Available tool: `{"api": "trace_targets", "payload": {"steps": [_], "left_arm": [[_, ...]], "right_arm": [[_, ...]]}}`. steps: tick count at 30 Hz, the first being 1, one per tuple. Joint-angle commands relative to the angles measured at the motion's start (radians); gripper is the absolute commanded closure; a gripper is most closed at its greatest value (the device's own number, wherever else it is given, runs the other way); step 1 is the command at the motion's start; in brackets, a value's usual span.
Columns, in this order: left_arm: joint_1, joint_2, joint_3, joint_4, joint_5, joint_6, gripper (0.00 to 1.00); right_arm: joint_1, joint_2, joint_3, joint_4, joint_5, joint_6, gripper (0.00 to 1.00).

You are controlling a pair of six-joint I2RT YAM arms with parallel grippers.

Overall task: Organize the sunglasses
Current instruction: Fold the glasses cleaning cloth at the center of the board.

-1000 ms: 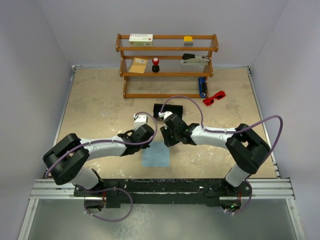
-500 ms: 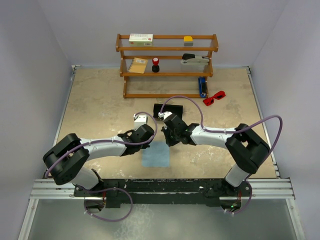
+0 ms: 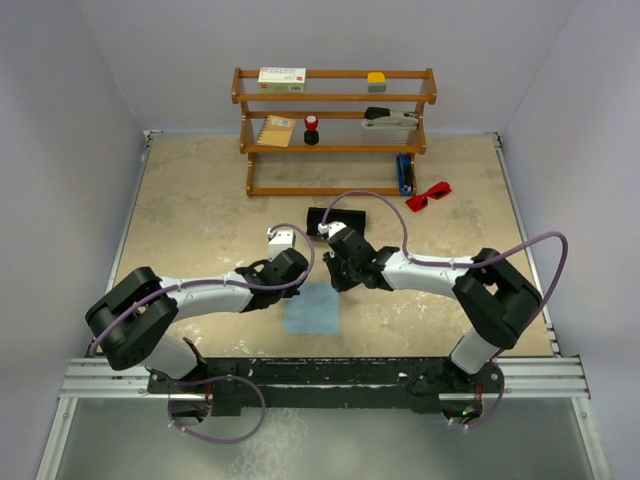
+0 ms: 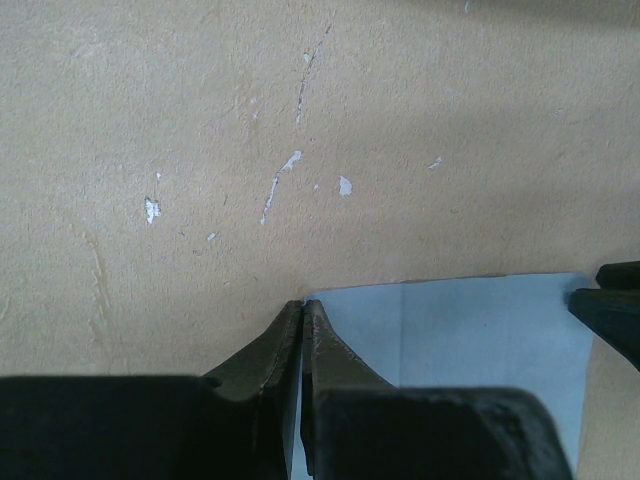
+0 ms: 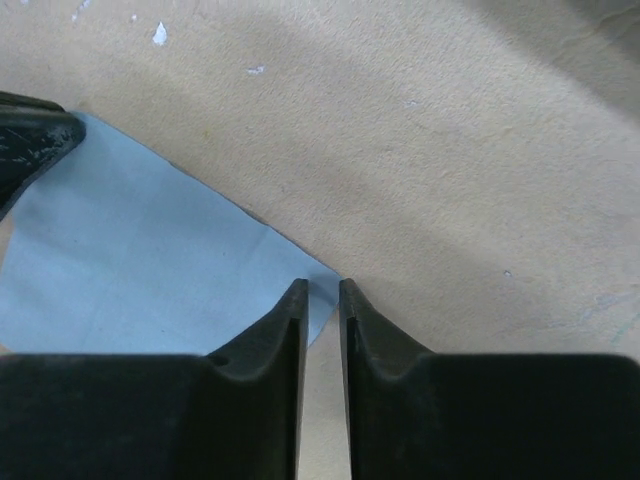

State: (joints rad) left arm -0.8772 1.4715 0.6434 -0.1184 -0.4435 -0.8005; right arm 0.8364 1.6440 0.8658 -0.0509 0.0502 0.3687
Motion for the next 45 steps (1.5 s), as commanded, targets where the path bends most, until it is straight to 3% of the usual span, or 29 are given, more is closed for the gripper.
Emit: {"api": "trace_targets", "payload": {"steps": [1,6,45], "left_arm": [[0.003,-0.028,0.019,0.012,0.002,-0.012,1.0],[0.003,-0.027,0.016,0.016,0.009,-0.008,1.0],[0.004,-0.031,0.045,-0.014,0.022,0.037,1.0]], "right_arm": [[-0.002,-0.083,0.015,0.004,0.067,0.049,0.71],[0.01,-0.104,0.006,-0.004,0.134,0.124,0.66],[0.082,-0.011,-0.021,-0.013,0.237,0.345,0.69]]}}
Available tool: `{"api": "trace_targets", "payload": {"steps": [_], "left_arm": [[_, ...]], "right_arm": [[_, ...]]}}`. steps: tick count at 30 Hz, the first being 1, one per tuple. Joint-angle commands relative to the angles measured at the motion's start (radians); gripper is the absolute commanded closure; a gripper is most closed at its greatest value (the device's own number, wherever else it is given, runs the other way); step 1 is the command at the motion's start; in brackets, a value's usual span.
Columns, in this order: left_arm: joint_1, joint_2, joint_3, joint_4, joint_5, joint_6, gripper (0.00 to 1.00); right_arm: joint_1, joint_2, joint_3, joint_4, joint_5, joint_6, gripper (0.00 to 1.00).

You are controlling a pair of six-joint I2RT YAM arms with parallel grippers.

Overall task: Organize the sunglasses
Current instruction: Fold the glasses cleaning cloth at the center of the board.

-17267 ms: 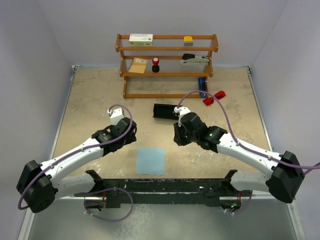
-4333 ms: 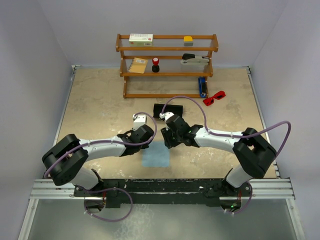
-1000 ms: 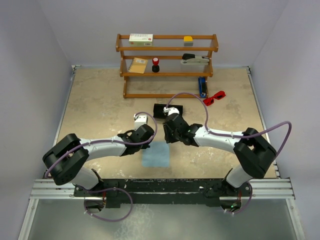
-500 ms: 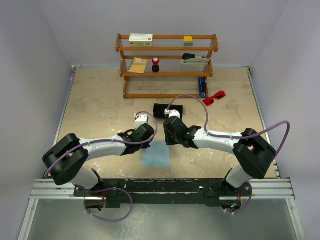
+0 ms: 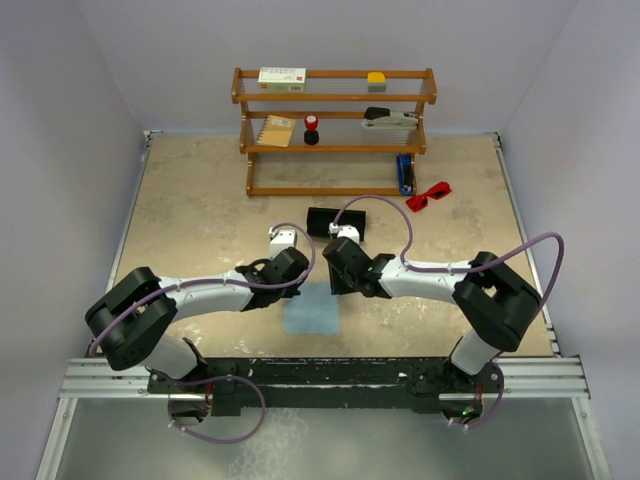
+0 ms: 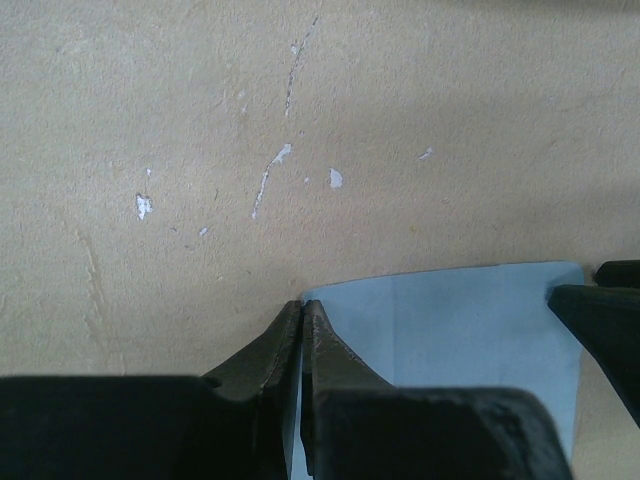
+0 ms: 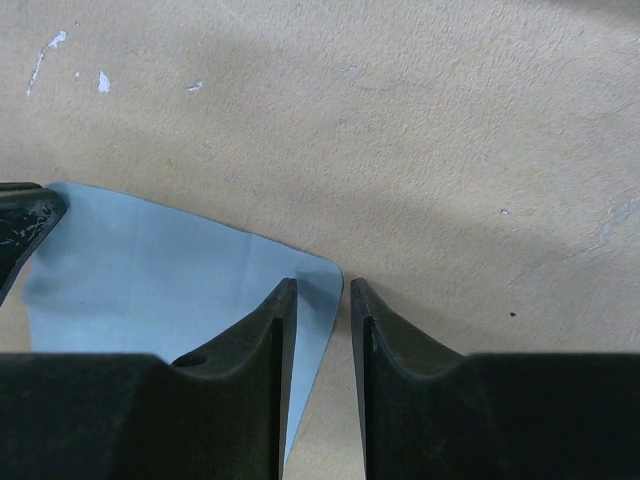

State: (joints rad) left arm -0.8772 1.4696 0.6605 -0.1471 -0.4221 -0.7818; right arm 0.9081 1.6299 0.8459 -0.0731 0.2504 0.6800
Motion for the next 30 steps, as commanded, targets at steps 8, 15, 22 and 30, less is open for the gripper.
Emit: {"api": "trace_targets", "payload": {"steps": [8,15,22,30], "left_arm": [[0.004,-0.029,0.026,0.02,0.005,0.018,1.0],[0.004,-0.031,0.022,0.02,0.004,0.015,1.0],[0.004,-0.032,0.02,0.02,0.003,0.013,1.0],[0.004,-0.026,0.021,0.027,0.008,0.011,1.0]], "right_arm": [[0.024,0.023,0.001,0.009,0.036,0.047,0.7],[0.028,0.04,0.008,0.012,0.038,0.049,0.74],[0.028,0.042,0.012,0.006,0.048,0.051,0.79],[0.028,0.03,0.006,-0.001,0.051,0.04,0.95]]}}
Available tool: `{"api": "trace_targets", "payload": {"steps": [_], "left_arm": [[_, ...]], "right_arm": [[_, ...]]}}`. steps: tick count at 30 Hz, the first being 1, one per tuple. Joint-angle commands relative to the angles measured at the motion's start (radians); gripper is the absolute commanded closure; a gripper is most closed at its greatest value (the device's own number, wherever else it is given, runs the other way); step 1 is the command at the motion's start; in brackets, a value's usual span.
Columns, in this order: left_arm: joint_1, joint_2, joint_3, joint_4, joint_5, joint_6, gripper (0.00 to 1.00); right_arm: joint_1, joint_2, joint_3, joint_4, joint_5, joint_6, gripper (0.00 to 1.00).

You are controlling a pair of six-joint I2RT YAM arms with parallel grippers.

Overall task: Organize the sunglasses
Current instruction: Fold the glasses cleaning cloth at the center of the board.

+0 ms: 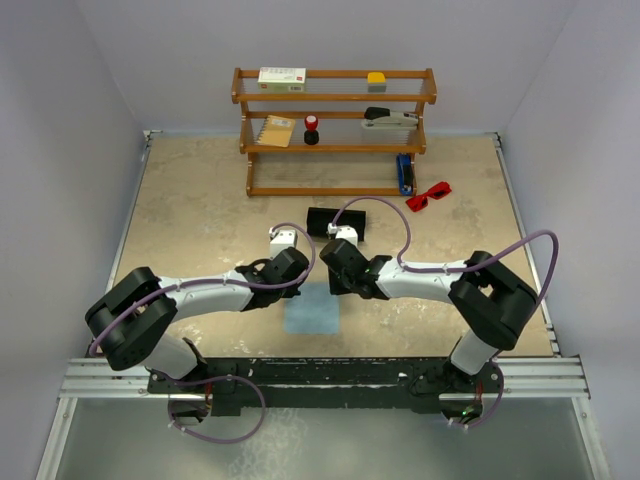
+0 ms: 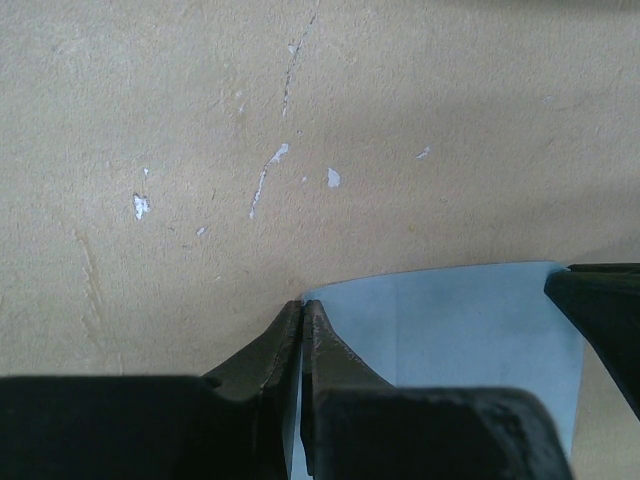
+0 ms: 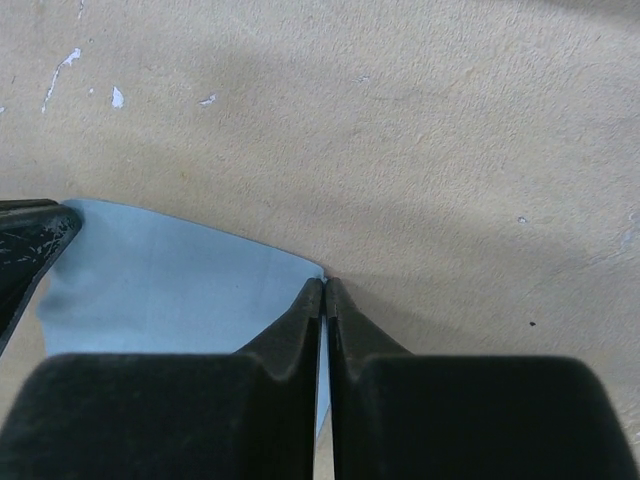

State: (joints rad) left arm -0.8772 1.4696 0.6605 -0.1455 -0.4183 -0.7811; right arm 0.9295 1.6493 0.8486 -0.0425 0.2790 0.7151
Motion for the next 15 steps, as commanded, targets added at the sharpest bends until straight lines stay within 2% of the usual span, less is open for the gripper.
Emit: {"api": "trace_targets", "payload": {"steps": [1,3,15], "left_arm": [[0.004,-0.026,0.022,0.026,0.004,0.01,1.0],[0.003,-0.026,0.025,0.024,0.004,0.009,1.0],[0.003,-0.058,0.037,0.011,-0.007,0.014,1.0]], "right_arm": [[0.006,0.007,0.001,-0.03,0.022,0.001,0.98],[0.006,0.001,0.001,-0.028,0.019,-0.006,1.0],[0.011,-0.048,0.019,-0.034,0.014,-0.068,1.0]]}}
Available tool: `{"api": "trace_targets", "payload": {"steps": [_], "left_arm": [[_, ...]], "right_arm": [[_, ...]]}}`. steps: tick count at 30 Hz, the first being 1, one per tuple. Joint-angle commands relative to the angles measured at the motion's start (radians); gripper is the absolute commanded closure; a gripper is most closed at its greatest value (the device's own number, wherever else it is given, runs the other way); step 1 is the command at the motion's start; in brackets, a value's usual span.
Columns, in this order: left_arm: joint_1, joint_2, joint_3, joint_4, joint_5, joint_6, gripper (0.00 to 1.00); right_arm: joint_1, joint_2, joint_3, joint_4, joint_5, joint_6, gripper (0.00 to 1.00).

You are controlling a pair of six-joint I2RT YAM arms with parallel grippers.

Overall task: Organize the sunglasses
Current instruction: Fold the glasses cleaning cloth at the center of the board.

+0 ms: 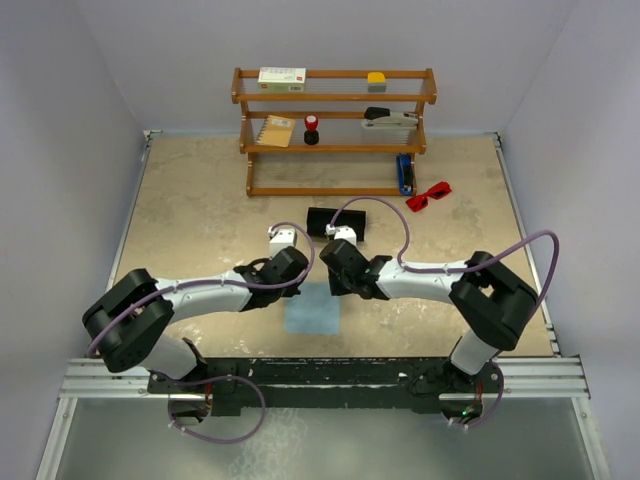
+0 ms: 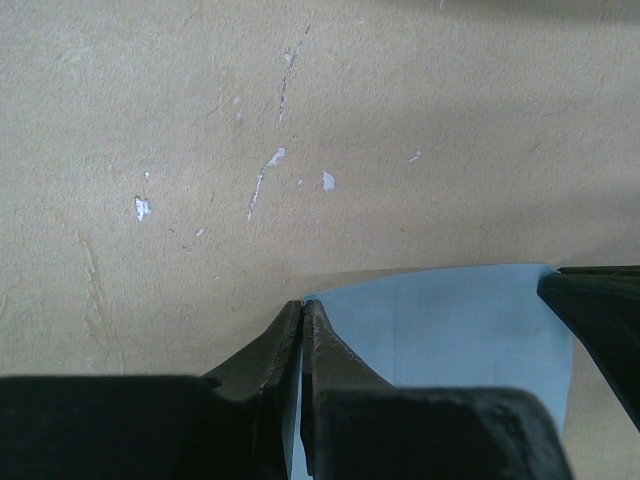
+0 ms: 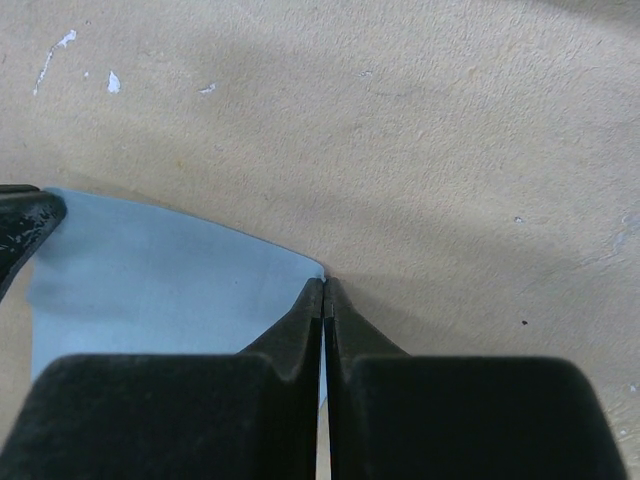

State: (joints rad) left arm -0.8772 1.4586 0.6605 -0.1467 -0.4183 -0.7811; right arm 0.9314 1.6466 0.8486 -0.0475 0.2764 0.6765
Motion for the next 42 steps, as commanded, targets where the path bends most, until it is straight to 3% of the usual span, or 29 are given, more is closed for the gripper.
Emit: {"api": "trace_targets", "payload": {"steps": [1,42], "left_arm": [[0.003,-0.052,0.037,0.01,-0.007,0.014,1.0],[-0.017,-0.139,-0.037,-0.005,-0.014,-0.007,1.0]], "right_arm": [[0.01,-0.051,0.02,-0.029,0.017,-0.031,1.0],[0.052,-0.146,-0.026,-0.06,0.052,-0.027,1.0]]}}
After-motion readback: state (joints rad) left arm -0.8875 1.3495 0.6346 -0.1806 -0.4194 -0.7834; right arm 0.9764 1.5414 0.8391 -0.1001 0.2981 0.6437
